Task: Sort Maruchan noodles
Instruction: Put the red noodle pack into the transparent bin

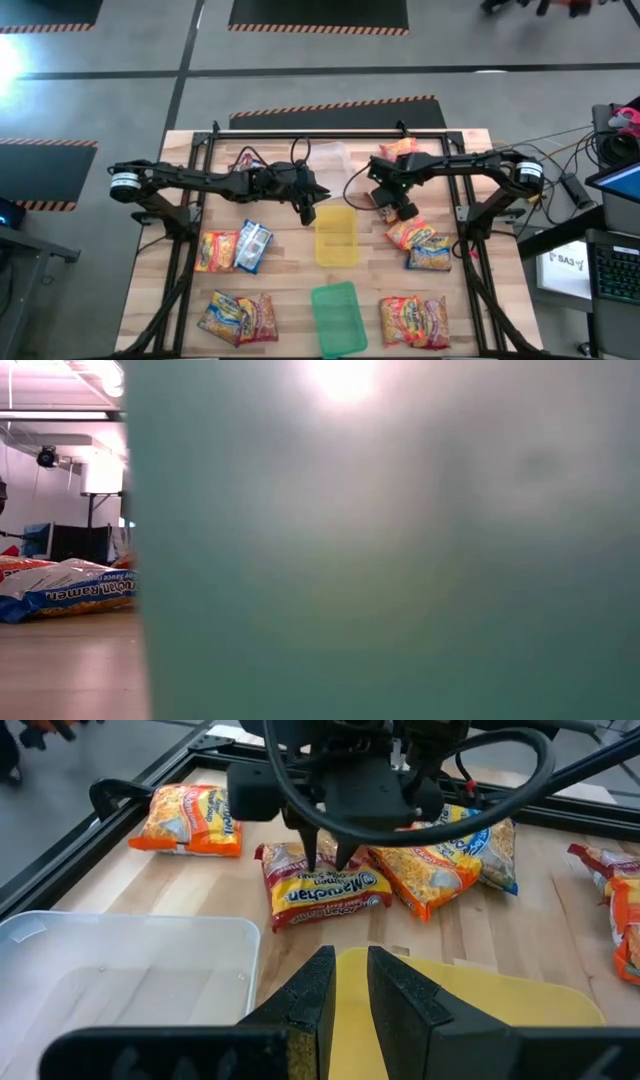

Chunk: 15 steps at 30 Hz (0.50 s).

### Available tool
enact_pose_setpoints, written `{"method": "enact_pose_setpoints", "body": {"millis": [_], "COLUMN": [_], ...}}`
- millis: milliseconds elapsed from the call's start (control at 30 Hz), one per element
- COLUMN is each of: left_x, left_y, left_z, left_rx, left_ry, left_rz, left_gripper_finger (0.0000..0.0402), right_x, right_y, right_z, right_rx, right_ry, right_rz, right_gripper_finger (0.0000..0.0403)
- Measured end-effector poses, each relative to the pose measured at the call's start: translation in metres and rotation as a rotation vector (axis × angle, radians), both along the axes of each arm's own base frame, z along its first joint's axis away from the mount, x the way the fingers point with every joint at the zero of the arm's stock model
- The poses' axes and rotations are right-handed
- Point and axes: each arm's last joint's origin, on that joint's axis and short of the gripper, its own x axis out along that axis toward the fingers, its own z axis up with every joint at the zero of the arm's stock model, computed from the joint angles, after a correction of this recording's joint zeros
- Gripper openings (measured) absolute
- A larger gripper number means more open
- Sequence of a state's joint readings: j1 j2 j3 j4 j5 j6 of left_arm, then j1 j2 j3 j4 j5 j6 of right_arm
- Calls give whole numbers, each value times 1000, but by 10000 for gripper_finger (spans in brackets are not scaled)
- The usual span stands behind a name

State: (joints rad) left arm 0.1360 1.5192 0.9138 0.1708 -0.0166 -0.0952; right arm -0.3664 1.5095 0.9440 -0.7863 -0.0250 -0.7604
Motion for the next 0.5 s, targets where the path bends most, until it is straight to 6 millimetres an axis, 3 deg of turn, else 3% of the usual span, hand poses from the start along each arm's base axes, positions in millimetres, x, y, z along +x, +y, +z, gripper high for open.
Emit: {"method": "enact_pose_setpoints", "body": {"millis": [200,500], "left_x": [0,0], "left_y": [0,0], "left_z": [0,0], "left_rx": [0,0], "left_ry": [-2,-2], "left_rz": [0,0], "left_gripper_finger": [45,45], "right_x": [3,5], "right_y": [-1,-3], "right_z": [0,0], "right_rx": [52,185], "right_ry": [-36,-98], "right_rz": [-408,-1328], "right_gripper_finger": [127,127]}}
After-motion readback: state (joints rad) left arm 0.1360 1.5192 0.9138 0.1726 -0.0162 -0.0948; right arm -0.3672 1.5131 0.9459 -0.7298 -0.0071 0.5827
